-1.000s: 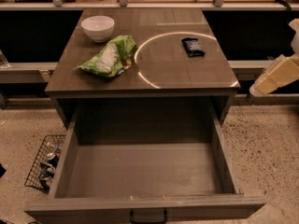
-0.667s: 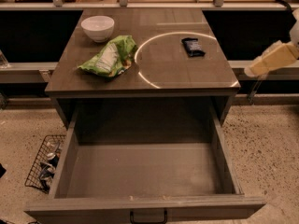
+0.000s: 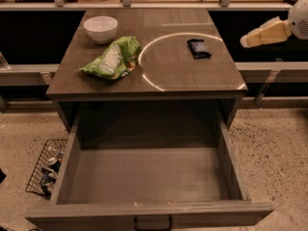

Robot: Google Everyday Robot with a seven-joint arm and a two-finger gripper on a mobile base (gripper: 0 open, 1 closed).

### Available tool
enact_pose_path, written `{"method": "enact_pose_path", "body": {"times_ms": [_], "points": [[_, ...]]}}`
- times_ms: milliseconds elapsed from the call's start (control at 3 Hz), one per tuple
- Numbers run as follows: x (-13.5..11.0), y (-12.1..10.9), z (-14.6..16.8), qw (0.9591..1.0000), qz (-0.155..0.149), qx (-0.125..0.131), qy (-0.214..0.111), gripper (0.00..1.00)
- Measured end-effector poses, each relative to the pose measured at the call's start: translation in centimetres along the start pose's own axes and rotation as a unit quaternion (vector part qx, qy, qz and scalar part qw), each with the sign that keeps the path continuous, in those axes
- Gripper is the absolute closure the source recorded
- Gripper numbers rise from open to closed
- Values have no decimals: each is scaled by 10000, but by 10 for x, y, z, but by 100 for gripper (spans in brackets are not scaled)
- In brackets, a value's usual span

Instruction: Place rxbar blueberry into top drawer

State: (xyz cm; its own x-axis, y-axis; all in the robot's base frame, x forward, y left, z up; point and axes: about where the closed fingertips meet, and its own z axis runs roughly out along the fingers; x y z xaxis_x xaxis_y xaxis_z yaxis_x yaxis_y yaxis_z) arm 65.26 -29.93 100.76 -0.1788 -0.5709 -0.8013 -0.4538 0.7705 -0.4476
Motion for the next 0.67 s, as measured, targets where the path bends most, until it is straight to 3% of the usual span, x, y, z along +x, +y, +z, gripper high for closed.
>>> {"method": "enact_pose_path", "body": {"times_ms": [333,667], "points": [[-1,1,-1,10000,-14,-4,10,0],[-7,10,39,9984,439,-23,-344,0]]}}
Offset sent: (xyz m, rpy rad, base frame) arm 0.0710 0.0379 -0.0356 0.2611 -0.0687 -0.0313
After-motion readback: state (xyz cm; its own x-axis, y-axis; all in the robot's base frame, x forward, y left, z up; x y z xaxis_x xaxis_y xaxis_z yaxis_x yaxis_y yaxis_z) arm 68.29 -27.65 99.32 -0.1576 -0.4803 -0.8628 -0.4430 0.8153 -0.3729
